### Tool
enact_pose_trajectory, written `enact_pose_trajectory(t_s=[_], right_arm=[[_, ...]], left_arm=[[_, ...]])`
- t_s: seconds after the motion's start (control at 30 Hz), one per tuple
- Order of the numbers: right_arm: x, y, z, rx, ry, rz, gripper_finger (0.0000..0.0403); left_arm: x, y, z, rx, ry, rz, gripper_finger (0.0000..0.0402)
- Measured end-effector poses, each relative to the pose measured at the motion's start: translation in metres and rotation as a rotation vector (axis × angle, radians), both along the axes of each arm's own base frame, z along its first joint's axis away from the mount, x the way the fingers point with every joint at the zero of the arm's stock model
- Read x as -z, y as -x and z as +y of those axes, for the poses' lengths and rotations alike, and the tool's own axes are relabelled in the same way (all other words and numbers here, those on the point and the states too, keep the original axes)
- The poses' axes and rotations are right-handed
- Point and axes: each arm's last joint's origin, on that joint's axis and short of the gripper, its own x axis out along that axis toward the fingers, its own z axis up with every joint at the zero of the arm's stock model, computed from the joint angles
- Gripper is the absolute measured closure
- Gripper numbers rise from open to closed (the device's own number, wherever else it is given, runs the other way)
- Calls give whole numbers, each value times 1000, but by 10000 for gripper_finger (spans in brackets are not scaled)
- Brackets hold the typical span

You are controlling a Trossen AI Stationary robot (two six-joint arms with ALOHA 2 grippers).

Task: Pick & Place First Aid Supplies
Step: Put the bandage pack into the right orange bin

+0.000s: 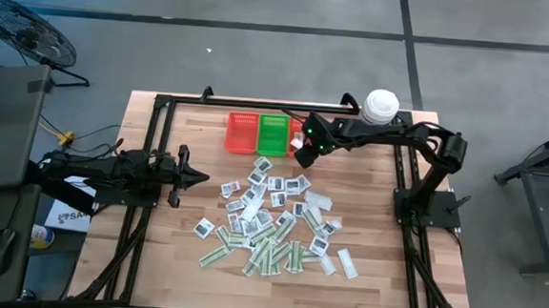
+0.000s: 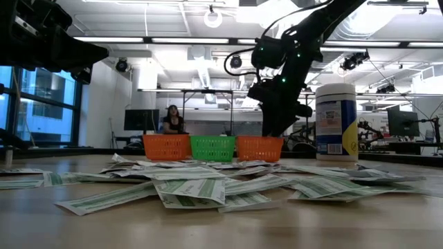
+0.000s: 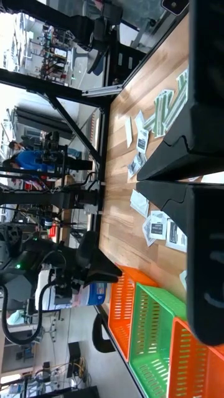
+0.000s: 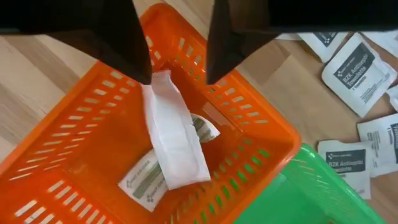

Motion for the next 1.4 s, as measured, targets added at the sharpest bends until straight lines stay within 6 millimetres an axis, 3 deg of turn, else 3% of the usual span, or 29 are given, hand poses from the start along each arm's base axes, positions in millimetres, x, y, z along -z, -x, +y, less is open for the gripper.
enact_pose_trajectory(t_s=[0.23,0.47,0.67,1.07,1.4], right_arm=[[-19,2,13,-12,-7,-54,210],[-41,12,55,-108,-64,-18,208],[-47,20,89,-218,-90,60,208],[-11,38,145,-392,-164,154,215],[20,49,162,-603,-68,146,223]], left_arm=[[0,0,0,0,0,0,400],[0,0,0,0,0,0,400],[0,0,0,0,0,0,400],[0,0,0,0,0,0,400],[0,0,0,0,0,0,400]])
